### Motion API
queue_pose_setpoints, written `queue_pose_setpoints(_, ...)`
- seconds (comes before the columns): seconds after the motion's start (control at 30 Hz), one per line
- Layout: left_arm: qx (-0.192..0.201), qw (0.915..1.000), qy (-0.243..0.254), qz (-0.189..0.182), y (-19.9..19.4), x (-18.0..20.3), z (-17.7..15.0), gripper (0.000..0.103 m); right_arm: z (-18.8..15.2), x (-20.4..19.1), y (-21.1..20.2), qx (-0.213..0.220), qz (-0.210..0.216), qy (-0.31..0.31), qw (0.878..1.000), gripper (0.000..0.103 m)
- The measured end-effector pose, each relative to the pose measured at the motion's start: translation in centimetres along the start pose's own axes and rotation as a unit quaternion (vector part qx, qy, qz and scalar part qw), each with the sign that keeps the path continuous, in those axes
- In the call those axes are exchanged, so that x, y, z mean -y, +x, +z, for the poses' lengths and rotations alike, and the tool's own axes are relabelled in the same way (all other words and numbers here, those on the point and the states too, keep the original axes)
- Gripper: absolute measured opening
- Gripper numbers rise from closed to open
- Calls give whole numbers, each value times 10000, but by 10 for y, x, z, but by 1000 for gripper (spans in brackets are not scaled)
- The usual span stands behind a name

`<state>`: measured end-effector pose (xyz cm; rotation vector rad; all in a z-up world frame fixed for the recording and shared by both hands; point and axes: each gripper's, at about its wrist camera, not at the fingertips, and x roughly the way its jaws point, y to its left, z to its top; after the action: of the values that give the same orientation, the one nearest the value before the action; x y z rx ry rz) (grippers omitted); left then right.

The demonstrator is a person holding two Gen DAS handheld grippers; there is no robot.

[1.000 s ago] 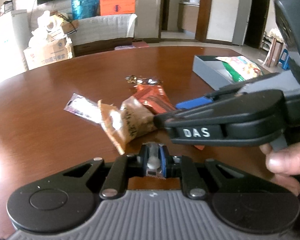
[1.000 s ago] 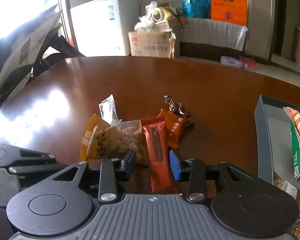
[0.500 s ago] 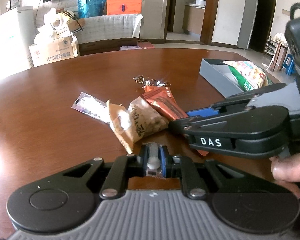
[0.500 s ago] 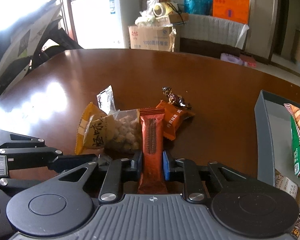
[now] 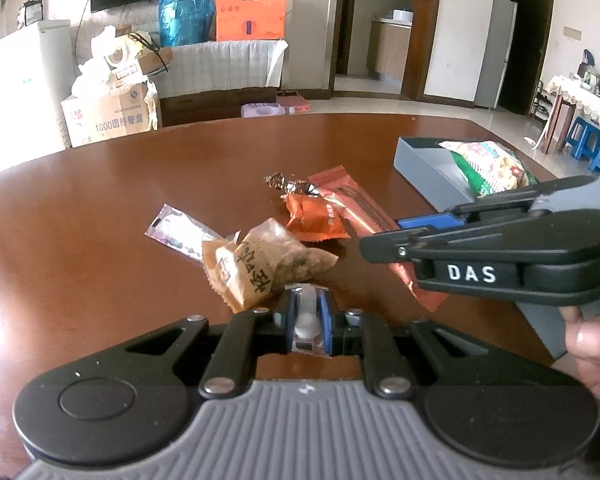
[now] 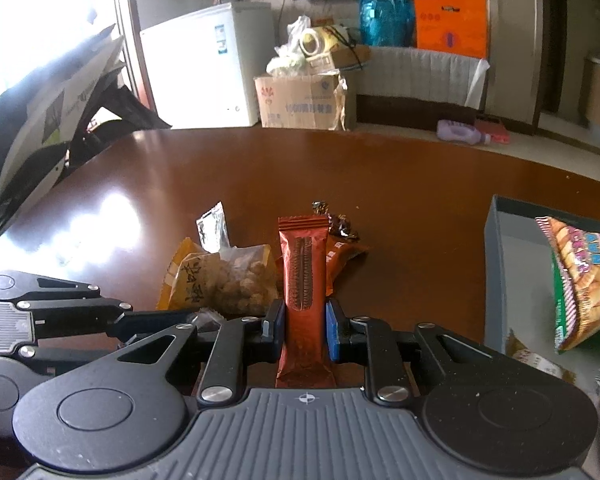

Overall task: Organize snacks
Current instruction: 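Carry the small packet and wafer bar over the open box with both tools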

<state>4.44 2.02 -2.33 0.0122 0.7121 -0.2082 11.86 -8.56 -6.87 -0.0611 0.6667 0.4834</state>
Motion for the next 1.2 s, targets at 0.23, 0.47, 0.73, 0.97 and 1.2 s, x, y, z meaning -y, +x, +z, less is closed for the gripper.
queue_pose_setpoints(0.23,63,10000,34,-9,-5,9,4,10,-4,7,-14,82,-9,44,10000,23)
queue_pose_setpoints(0.47,81,10000,52,0,-6,14,7,10,-4,8,-22,138,15,14,9999,23)
queue_pose_setpoints(0.73,159,9999,32,18,-10,15,11,10,-4,7,-32,238,11,-22,9997,23)
queue_pose_setpoints(0.97,222,9997,82,-37,-12,23,16,10,-7,13,-41,282,-51,5,9996,23)
queue_pose_setpoints(1.2,282,9995,128,-94,-12,33,22,10,-6,16,-48,344,-51,32,9994,23)
